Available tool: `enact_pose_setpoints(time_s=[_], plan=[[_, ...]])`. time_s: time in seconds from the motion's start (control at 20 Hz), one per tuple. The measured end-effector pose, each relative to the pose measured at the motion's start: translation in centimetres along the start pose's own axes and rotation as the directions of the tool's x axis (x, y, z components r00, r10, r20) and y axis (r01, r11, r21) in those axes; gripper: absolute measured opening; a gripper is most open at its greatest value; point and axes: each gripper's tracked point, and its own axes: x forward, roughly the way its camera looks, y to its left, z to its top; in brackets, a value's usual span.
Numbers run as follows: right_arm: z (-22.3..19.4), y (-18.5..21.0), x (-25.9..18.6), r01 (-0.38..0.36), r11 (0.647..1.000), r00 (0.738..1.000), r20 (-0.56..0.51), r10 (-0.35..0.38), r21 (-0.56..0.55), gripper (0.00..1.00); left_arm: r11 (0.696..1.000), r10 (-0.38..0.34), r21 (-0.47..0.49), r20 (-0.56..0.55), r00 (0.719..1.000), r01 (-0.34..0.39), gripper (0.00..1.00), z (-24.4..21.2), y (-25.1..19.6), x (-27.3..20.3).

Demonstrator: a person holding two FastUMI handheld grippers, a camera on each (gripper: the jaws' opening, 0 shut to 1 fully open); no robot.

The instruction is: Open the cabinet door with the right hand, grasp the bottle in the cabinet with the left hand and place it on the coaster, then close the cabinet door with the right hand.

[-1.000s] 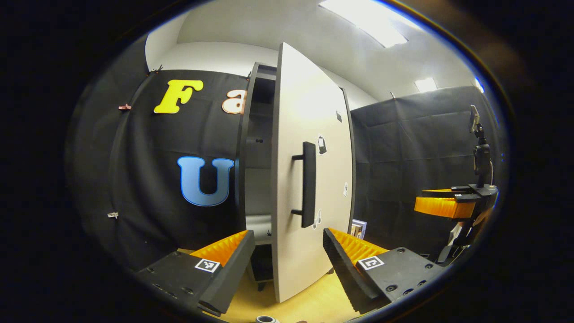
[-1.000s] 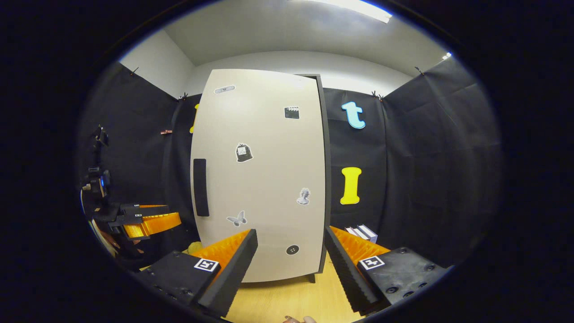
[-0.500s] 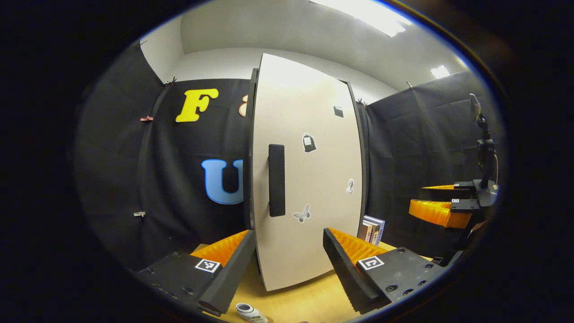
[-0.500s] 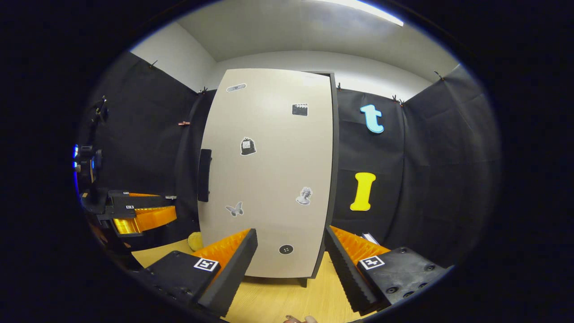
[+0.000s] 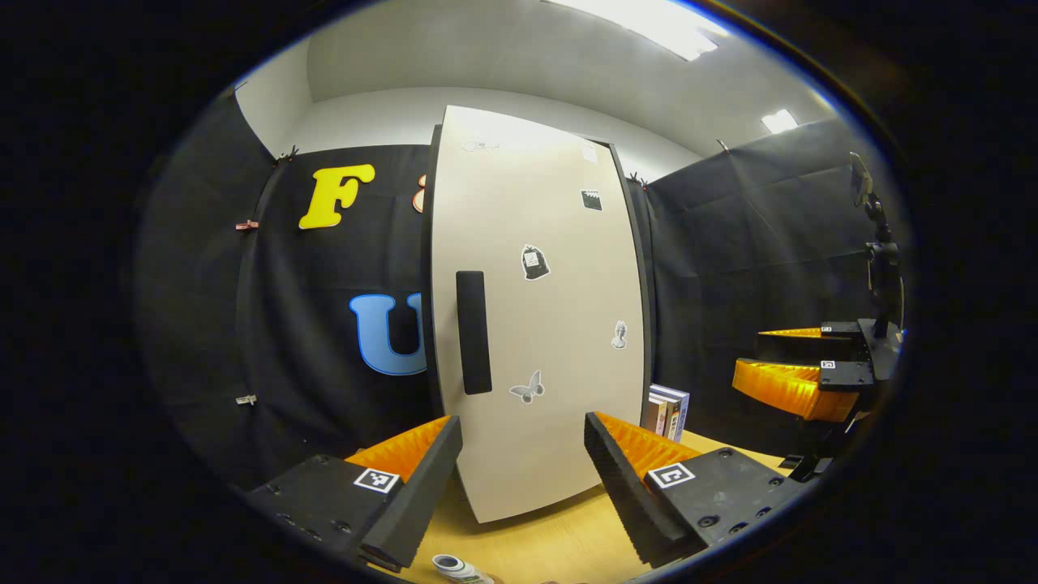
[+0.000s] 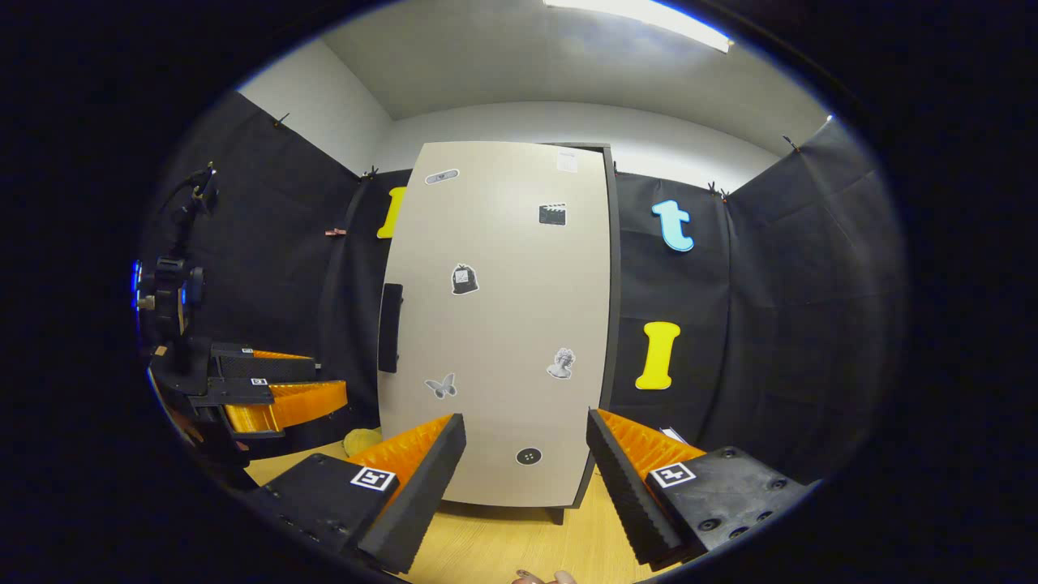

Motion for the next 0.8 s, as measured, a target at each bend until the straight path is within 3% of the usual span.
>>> enact_pose_setpoints(time_s=[0.35, 0.4, 0.45, 0.55, 0.6, 0.75, 0.8], plan=[[-0.1, 1.4, 0.3, 0.002, 1.0, 1.0, 0.004, -0.002, -0.025, 0.98, 1.0, -0.003, -0.011, 0.007, 1.0, 0.003, 0.95, 0.3, 0.5, 0.1], [-0.2, 1.4, 0.3, 0.003, 1.0, 1.0, 0.002, -0.003, -0.021, 0.98, 1.0, -0.002, -0.006, 0.008, 1.0, 0.002, 0.99, 0.3, 0.6, 0.2], [-0.3, 1.4, 0.4, 0.005, 1.0, 1.0, -0.003, -0.005, -0.021, 0.97, 1.0, -0.002, -0.002, 0.012, 1.0, 0.002, 0.95, 0.4, 0.6, 0.2], [-0.3, 1.3, 0.5, 0.007, 1.0, 1.0, -0.01, -0.007, -0.029, 0.97, 1.0, -0.004, -0.007, 0.016, 1.0, 0.004, 0.99, 0.4, 0.6, 0.2], [-0.2, 1.2, 0.5, 0.009, 1.0, 1.0, -0.009, -0.009, -0.03, 0.98, 1.0, -0.003, -0.013, 0.015, 1.0, 0.003, 0.95, 0.4, 0.5, 0.2], [-0.1, 1.3, 0.7, 0.006, 1.0, 1.0, -0.009, -0.006, -0.021, 0.97, 1.0, 0.008, -0.023, 0.013, 1.0, -0.007, 0.99, 0.2, 0.6, 0.2], [-0.1, 1.3, 0.7, 0.005, 1.0, 1.0, -0.012, -0.006, -0.021, 0.97, 1.0, 0.011, -0.023, 0.011, 1.0, -0.011, 0.95, 0.1, 0.6, 0.1]])
